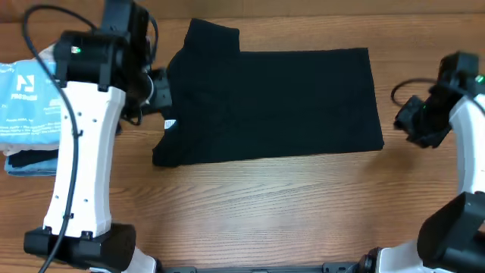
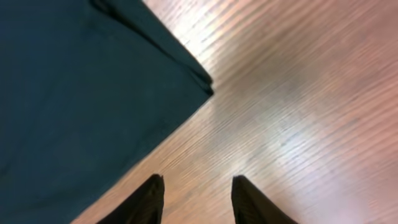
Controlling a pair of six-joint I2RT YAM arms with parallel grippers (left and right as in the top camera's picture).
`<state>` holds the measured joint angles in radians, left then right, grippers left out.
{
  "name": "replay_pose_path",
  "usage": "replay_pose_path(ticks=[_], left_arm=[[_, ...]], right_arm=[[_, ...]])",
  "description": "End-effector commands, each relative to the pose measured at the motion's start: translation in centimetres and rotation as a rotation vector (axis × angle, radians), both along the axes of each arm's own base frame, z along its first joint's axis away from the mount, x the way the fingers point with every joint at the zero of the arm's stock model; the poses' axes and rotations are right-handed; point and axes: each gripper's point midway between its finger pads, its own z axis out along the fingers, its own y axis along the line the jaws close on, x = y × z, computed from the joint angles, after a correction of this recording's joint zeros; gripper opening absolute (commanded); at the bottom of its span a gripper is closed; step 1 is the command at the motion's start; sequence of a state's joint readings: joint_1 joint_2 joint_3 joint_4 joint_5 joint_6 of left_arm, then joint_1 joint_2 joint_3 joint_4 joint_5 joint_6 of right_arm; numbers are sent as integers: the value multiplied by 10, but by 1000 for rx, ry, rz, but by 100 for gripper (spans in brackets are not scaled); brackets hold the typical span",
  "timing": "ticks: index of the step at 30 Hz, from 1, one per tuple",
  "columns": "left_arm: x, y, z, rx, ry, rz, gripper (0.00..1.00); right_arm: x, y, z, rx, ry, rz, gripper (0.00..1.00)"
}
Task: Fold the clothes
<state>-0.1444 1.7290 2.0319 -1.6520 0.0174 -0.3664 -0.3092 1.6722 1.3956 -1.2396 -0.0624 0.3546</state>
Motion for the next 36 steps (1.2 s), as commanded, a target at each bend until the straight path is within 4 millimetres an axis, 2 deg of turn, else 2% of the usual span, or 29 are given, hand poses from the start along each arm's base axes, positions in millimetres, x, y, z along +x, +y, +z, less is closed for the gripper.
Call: replay_pose_path(ticks=[1,3,5,8,11,16,19,24,27,32,36], left_arm=[[4,8,-68,46,103,66,47],[8,12,-96,22,119,101,54],[12,22,-117,9,117,148,65],[6,41,-146,7,150,222,66],[-6,55,-173,-8,193,277,69],[-17,63,-206,-102,216,341,70],[-23,67,-211,-104,230,356,69],[-17,64,-212,-117,209,349,69],[-14,60,-219,-143,190,351,69],[-13,55,-230,-170,172,346,68],[-11,55,-233,-169,156,338,67]], right_arm=[[-8,8,-54,100,14,-45,68],[-3,8,-67,105,-2,-43,68],[3,5,-71,95,-25,-43,68],[10,3,-74,88,-59,-71,66],[12,2,-83,85,-77,-88,59],[16,1,-93,75,-114,-89,57],[17,0,-97,71,-126,-89,54],[20,-1,-103,65,-157,-101,49],[19,0,-109,61,-167,-100,46],[24,-2,-107,56,-187,-98,44],[28,4,-107,54,-197,-77,42]])
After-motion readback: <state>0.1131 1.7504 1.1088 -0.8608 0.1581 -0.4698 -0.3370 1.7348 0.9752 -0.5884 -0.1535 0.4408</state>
